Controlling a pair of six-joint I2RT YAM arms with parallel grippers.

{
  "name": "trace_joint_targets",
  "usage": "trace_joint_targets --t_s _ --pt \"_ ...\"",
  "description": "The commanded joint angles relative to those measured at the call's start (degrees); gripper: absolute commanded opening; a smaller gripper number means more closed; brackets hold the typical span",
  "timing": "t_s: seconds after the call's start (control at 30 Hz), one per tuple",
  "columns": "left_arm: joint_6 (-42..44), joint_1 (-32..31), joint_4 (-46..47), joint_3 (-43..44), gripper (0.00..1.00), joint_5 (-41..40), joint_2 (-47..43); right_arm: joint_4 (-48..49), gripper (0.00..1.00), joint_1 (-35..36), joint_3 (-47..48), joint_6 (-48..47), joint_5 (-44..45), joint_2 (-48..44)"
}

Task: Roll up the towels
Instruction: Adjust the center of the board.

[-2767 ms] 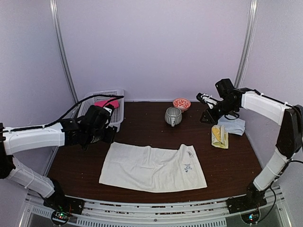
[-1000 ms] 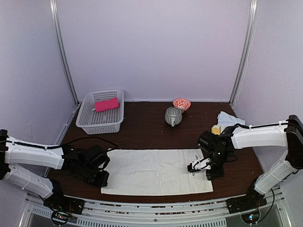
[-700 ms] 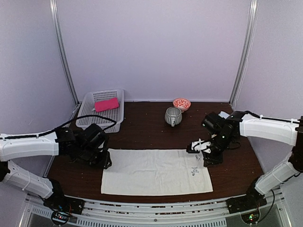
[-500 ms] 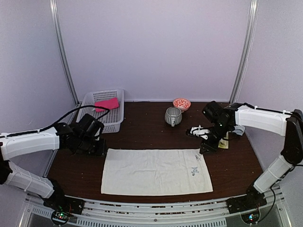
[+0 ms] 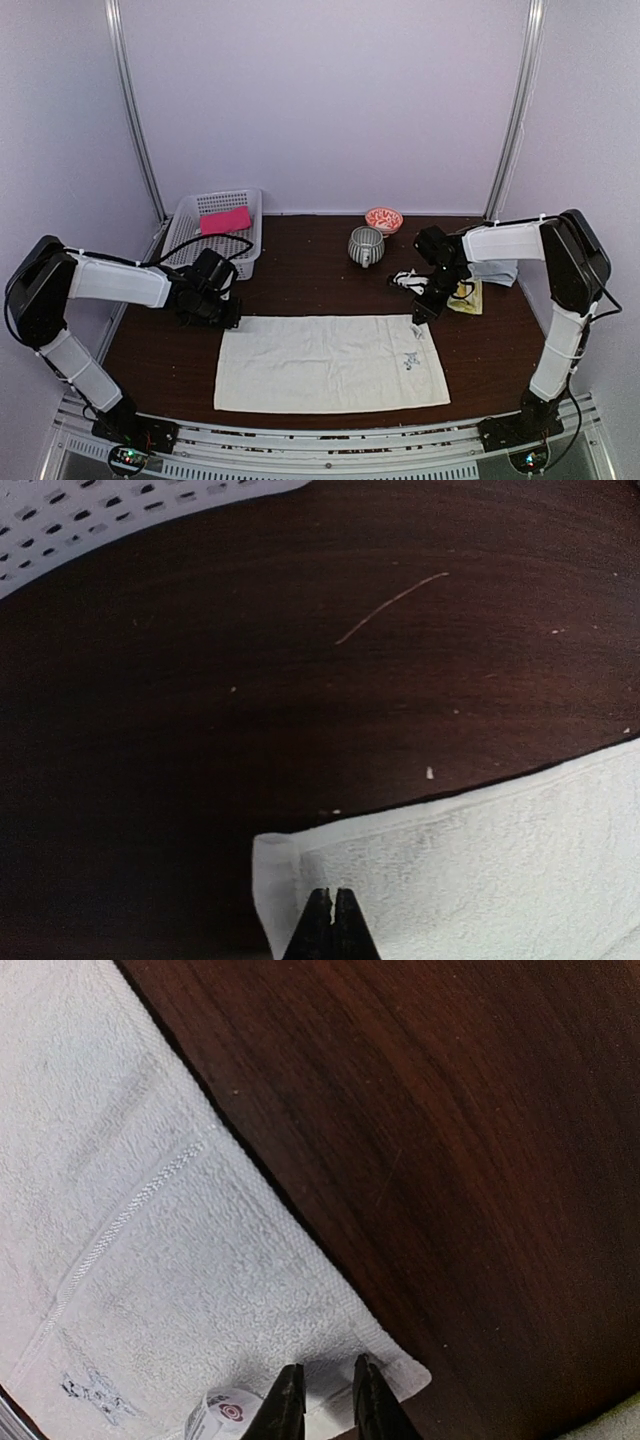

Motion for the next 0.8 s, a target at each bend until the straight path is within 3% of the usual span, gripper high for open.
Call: trace_joint_targets --t_s 0.0,0.27,0.5,0.7,0.77 --pt "1.0 3.2 5.1 -3.2 0.00 1.7 1.2 3.4 0.18 -1.7 -0.8 2.1 3.4 1.2" --pt "1.1 4.7 5.5 -2.9 0.00 -0.6 4.0 4.0 0.18 -2.2 -0.3 2.3 3.6 2.1" --pt "3.4 4.7 6.1 -2.0 0.02 2.1 -7.3 -0.4 0.25 -2.5 4.3 2.5 -7.3 -4.3" --pt "5.3 6.1 2.8 -0.4 0.41 -2.2 -11.3 0.0 0.34 -5.3 6.6 4.9 -4.7 -3.5" --pt "5.0 7.2 3.2 -1.0 0.46 -1.5 -10.8 0.2 0.35 -6.9 6.9 5.8 -4.0 -1.5"
